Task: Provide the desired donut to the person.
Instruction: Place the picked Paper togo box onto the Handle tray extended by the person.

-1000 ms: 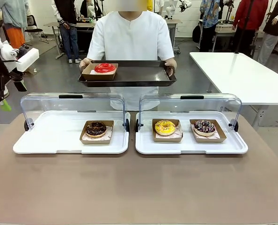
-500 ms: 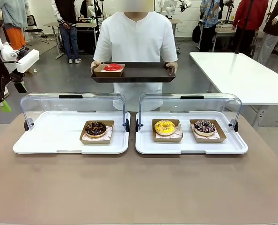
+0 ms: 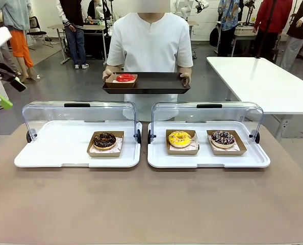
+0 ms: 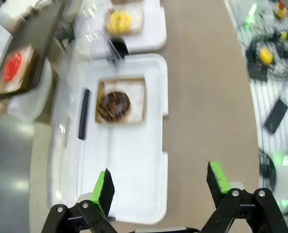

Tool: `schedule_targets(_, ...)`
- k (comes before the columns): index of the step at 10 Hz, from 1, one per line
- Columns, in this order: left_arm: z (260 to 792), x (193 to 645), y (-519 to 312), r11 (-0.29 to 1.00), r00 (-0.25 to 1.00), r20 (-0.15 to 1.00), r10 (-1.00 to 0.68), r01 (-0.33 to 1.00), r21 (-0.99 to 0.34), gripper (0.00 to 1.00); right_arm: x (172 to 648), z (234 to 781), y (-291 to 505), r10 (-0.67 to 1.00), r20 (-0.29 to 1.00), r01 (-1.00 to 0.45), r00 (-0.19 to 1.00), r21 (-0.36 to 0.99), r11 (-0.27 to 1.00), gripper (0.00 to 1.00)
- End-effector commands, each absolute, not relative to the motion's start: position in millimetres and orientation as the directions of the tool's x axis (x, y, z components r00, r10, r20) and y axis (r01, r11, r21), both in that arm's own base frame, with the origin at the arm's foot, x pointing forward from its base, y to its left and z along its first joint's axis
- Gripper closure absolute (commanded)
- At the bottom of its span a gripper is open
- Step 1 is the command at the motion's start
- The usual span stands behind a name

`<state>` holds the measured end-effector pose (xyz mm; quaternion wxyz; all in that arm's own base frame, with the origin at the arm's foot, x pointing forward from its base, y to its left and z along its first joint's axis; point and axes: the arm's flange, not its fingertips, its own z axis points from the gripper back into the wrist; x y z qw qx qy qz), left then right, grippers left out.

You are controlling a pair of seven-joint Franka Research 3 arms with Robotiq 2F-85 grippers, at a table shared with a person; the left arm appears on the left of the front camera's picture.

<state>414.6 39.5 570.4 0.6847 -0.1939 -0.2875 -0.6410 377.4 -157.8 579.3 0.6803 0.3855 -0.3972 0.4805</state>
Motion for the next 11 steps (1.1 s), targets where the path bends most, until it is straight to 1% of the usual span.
schedule_targets(1,565,434,77,0.107,0.001,0.831,-0.556,0.992,0.070,0.00,377,581,-158,0.341,0.914,-0.961,0.218,0.142,0.235,0.00)
schedule_targets(2,557,437,97,0.093,-0.041,0.859,-0.510,0.990,0.102,0.00,377,581,-158,0.341,0.914,-0.961,0.218,0.142,0.235,0.00)
schedule_targets(3,545,433,115,0.104,-0.057,0.878,-0.475,0.987,0.120,0.00,377,581,-158,0.341,0.914,-0.961,0.218,0.142,0.235,0.00)
schedule_targets(4,533,426,134,0.123,-0.048,0.907,-0.418,0.986,0.109,0.00,377,581,-158,0.341,0.914,-0.961,0.218,0.142,0.235,0.00)
schedule_targets(5,525,423,147,0.118,-0.058,0.915,-0.398,0.986,0.114,0.00,377,581,-158,0.341,0.914,-0.961,0.218,0.142,0.235,0.00)
schedule_targets(8,506,402,172,0.153,-0.021,0.921,-0.389,0.984,0.087,0.00,377,581,-158,0.341,0.914,-0.961,0.218,0.142,0.235,0.00)
schedule_targets(11,506,400,175,0.147,-0.008,0.924,-0.383,0.987,0.070,0.00,377,581,-158,0.341,0.914,-0.961,0.218,0.142,0.235,0.00)
